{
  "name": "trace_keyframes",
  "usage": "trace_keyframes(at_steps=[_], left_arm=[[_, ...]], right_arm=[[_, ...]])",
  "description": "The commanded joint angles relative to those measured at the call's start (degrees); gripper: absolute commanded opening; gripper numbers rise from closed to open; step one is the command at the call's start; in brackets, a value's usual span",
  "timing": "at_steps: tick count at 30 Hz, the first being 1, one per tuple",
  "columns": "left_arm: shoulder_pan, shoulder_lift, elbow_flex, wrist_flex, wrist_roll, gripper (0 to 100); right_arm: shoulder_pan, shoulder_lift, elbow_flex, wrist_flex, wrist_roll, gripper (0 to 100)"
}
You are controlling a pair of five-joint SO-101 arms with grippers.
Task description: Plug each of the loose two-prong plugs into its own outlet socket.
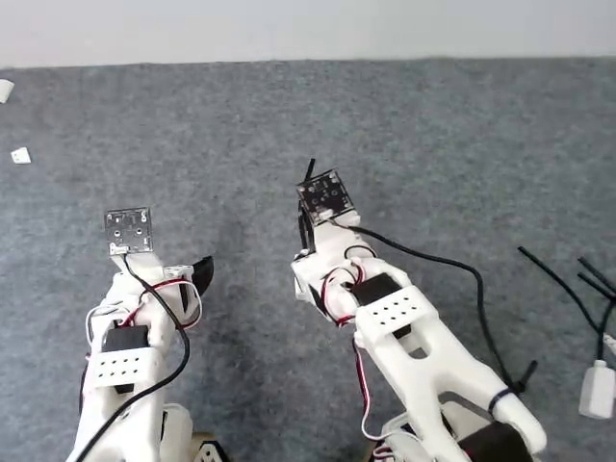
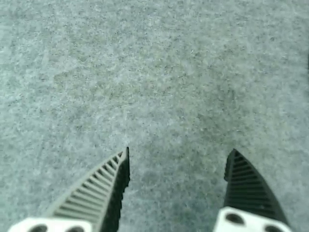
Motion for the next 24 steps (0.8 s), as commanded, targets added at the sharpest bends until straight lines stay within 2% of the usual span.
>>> trace_keyframes(at_steps=[1, 8, 11, 16, 18, 24], left_arm=[[-0.4, -1.1, -0.5, -1.8, 0.6, 30], [-0.4, -1.1, -0.5, -1.8, 0.6, 30], [-0.4, -1.1, -0.5, -1.8, 0.6, 30], [-0.4, -1.1, -0.5, -1.8, 0.6, 30], [-0.4, -1.1, -0.5, -1.8, 0.6, 30], [-0.4, -1.1, -0.5, -1.8, 0.6, 30]], right_arm=[[-1.7, 4.3, -2.4, 1.9, 2.5, 0.8], [-2.7, 8.5, -7.6, 7.7, 2.6, 0.9], [-5.2, 7.2, -7.6, 9.7, -1.1, 2.3], [-7.8, 8.0, -7.4, 10.2, -5.2, 23.1], [-7.9, 8.8, -7.7, 10.2, -5.3, 27.5], [-7.6, 10.1, -9.1, 10.0, -5.1, 23.0]])
